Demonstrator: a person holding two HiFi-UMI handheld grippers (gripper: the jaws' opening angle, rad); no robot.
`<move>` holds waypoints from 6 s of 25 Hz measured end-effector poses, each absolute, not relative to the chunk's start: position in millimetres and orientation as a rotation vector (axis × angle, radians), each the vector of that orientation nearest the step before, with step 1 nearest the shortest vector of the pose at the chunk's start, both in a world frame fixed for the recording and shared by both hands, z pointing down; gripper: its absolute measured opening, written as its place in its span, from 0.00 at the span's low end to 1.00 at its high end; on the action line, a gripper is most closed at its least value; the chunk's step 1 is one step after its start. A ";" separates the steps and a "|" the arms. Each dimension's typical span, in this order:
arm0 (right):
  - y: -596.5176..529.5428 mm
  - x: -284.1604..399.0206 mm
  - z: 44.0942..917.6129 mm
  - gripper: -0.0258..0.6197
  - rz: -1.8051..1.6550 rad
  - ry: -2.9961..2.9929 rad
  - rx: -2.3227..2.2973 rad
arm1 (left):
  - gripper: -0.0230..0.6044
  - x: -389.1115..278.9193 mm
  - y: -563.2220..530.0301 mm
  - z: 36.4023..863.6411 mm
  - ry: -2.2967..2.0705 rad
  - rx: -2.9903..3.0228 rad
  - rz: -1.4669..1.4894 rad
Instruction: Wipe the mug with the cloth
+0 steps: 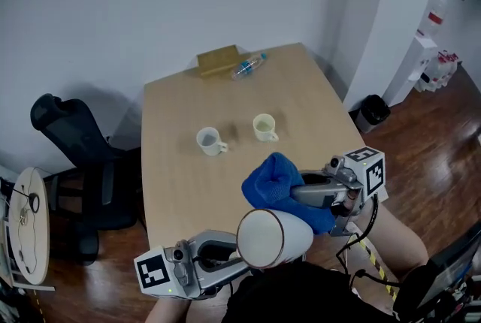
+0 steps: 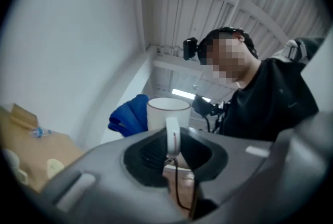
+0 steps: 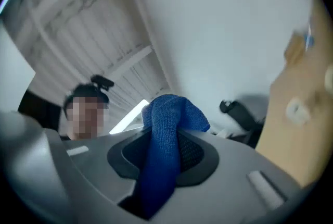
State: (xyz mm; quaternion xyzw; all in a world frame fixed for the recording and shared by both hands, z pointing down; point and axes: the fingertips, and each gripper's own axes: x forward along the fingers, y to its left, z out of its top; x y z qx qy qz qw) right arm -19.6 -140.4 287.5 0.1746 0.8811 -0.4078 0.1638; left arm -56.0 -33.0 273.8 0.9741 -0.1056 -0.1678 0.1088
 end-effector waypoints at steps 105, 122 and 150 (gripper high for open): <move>-160.5 19.2 393.5 0.20 -1.653 1.414 0.015 | 0.13 -60.8 -90.7 309.9 -1.129 2.636 -0.490; -196.2 37.3 412.7 0.20 -1.543 1.709 -0.239 | 0.13 -139.6 -130.7 408.1 -1.619 2.324 -0.233; -229.9 -6.9 712.2 0.23 -0.643 3.628 -1.253 | 0.13 -173.7 -168.2 659.1 -1.564 2.193 0.498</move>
